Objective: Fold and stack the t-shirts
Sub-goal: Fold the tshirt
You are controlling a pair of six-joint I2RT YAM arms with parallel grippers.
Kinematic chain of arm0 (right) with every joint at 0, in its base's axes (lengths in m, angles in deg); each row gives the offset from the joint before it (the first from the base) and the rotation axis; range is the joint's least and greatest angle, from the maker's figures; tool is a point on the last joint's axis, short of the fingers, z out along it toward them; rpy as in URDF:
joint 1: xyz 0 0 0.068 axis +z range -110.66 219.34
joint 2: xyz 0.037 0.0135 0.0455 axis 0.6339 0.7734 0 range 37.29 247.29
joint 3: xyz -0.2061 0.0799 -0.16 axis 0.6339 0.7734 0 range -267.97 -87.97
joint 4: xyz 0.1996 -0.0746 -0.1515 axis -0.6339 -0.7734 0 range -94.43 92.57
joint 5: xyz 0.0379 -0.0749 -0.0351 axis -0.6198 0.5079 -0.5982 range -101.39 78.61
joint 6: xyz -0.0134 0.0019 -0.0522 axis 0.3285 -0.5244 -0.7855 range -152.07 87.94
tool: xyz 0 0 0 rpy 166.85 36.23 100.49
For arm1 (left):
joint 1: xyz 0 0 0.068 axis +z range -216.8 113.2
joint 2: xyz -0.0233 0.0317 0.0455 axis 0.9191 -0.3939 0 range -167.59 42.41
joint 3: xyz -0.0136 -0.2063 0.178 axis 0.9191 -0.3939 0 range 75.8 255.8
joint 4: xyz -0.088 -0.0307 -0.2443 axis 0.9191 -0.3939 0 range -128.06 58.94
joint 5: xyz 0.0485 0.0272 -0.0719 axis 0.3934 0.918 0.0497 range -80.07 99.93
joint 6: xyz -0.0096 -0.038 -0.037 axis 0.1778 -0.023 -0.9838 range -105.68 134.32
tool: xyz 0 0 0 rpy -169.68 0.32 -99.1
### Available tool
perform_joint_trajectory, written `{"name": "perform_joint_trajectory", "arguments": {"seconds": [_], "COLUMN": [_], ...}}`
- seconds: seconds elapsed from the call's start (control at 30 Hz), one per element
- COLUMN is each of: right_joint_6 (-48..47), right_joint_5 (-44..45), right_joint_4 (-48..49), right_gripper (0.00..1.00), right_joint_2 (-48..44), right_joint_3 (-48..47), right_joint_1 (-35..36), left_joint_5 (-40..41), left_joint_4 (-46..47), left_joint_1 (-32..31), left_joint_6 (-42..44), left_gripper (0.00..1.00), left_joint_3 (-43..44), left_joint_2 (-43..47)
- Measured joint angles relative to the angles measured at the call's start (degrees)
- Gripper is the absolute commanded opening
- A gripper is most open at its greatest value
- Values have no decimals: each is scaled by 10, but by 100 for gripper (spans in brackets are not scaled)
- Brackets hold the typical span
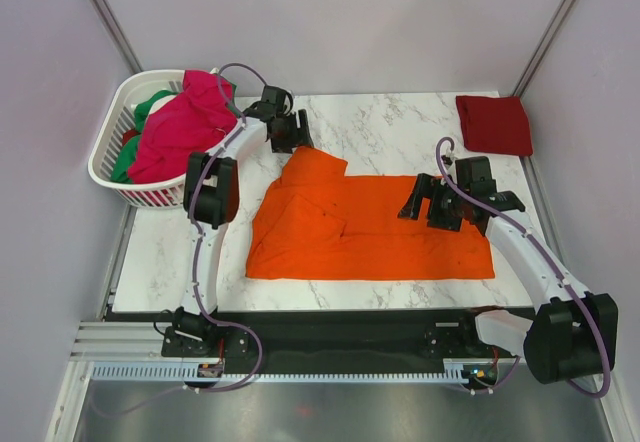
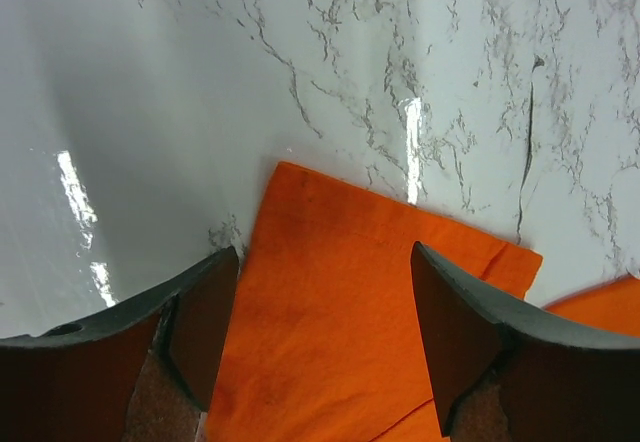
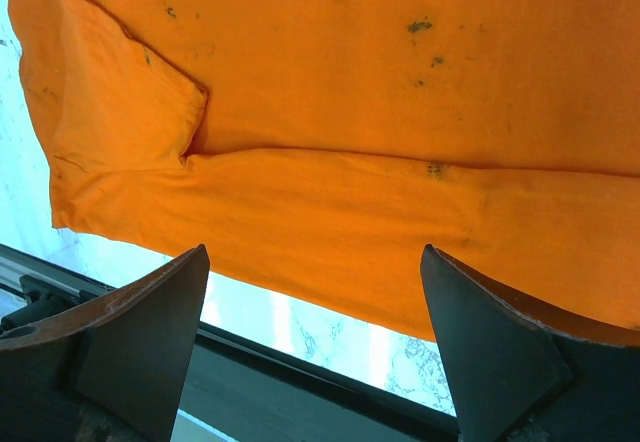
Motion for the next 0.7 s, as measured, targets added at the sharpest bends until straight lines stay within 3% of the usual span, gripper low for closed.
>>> {"name": "perform_joint_trajectory", "arguments": {"seconds": [0.2,0.53,0.63,0.7], "right_joint_6": [-1,-5,-5,-5], "right_joint_5": [0,1,1,4], "right_joint_4": [0,-5,-5,-5], "right_gripper": [95,96,96,96], "right_joint_2": [-2,-9,-9,-9], "right_joint_3": [7,19,19,19], "right_joint_1": [0,0,0,0], "left_joint_5": [-2,-30,-32,-33], "left_joint_4": [1,11,10,10], "left_joint_1": [0,-6,-11,-14], "left_joint_6": [0,-1,-3,-3], "left_gripper": [70,31,5,2], "left_joint_3": [1,9,10,13], "left_joint_2": [-2,-19,-23,-26]}}
